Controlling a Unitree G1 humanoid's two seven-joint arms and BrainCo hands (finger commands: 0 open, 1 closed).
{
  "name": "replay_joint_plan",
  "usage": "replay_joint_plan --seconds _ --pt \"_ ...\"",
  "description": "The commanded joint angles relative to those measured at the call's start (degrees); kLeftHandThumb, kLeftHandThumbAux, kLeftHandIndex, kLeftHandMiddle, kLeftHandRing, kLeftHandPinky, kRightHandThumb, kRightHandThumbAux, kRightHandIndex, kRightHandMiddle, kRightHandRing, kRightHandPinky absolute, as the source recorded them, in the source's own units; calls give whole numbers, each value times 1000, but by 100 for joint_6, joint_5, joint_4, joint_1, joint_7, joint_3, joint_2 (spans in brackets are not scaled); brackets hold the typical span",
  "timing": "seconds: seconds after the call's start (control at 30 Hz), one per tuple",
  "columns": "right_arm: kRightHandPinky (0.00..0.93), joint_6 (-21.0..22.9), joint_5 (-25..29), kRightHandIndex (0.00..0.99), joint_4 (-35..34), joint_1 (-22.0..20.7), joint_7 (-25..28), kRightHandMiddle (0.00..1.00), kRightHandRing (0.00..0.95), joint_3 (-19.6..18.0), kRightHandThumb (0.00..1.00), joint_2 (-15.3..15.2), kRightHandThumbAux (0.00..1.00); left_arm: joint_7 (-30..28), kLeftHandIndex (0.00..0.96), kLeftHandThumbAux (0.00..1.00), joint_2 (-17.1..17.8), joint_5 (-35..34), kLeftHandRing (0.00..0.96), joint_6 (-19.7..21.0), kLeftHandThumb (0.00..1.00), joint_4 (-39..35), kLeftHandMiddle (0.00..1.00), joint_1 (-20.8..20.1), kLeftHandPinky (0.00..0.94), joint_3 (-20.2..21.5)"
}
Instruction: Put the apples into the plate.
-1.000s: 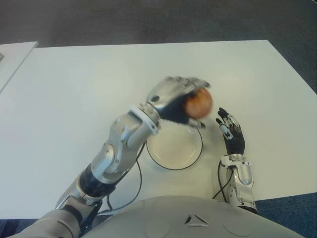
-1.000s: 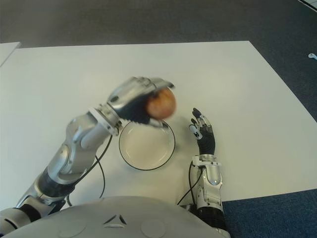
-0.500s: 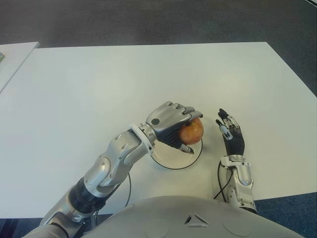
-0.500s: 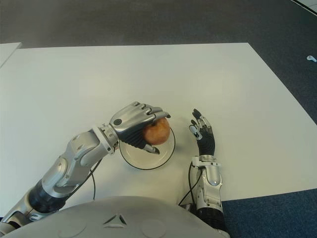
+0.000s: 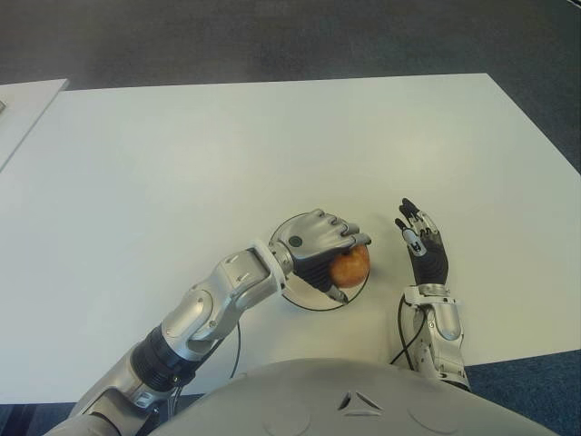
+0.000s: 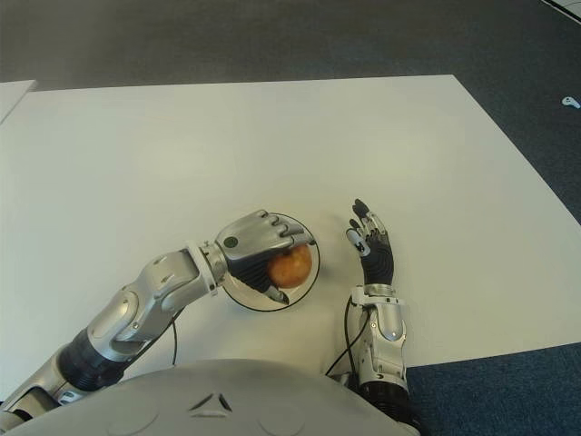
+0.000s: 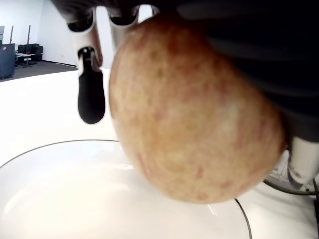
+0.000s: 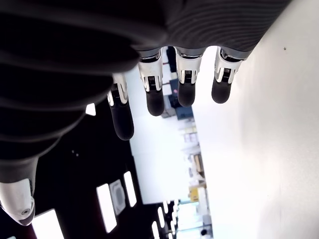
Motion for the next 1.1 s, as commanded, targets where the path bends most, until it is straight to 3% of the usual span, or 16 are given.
replay_joint_plan --seconds 0.03,0.23,0.37,0.4,0.47,0.57,1.1 --pt "64 288 -64 267 186 257 -67 133 68 42 249 58 568 -123 426 656 29 63 809 -75 861 -59 563 84 818 18" --pt "57 270 -109 275 172 265 -116 140 66 53 241 74 561 -418 432 653 86 55 812 -81 863 -92 576 125 816 26" --pt "70 230 -118 291 220 238 -119 156 79 54 249 80 558 -318 447 653 224 -59 822 -310 857 35 510 130 816 96" --pt "66 217 -123 293 237 229 -119 159 81 53 251 79 554 -324 444 663 242 -81 831 -339 814 41 619 136 825 115" --pt "63 205 -130 294 249 219 -116 162 83 54 253 73 550 -385 441 673 240 -83 839 -333 776 26 716 167 834 137" --pt "63 204 -129 295 239 218 -104 164 84 59 253 63 545 -453 438 680 248 -41 850 -301 750 -1 788 237 840 151" --pt "79 155 -84 285 294 184 -26 152 81 34 260 40 552 31 437 683 453 176 860 -640 735 351 829 439 795 311"
